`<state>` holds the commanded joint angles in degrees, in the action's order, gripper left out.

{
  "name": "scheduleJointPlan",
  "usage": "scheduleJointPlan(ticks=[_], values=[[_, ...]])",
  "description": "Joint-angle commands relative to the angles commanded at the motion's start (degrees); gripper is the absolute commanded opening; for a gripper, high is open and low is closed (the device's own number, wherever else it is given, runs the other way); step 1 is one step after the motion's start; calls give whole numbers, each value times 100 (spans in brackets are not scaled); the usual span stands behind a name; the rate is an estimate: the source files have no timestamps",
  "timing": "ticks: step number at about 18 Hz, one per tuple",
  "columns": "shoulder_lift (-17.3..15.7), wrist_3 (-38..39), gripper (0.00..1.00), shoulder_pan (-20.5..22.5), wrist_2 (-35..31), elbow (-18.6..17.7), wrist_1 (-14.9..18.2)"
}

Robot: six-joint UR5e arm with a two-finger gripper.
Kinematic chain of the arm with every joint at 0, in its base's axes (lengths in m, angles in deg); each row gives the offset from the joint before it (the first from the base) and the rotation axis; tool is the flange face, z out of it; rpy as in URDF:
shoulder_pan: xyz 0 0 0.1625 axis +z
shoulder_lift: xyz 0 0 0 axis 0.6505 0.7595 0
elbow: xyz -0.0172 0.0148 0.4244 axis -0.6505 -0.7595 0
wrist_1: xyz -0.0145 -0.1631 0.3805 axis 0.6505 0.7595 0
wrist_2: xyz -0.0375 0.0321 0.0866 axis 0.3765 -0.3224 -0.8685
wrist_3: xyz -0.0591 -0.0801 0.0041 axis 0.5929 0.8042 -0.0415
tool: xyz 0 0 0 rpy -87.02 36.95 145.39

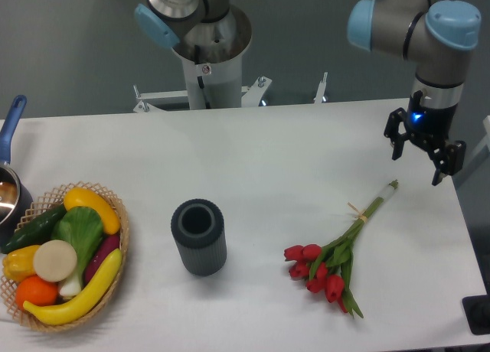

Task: Pick up the flowers from the table
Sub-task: 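Move the open gripper down toward the tulip stems' tied section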

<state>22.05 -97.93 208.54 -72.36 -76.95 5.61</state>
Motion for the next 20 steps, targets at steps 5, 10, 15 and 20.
scheduleJointPlan(ticks=[5, 10, 15, 20], values=[[0, 17, 100, 17, 192, 0, 9], [-18, 515, 100, 18, 404, -114, -17], [17, 1581, 100, -175, 387, -123, -79], [149, 1871, 100, -387, 378, -141, -97]])
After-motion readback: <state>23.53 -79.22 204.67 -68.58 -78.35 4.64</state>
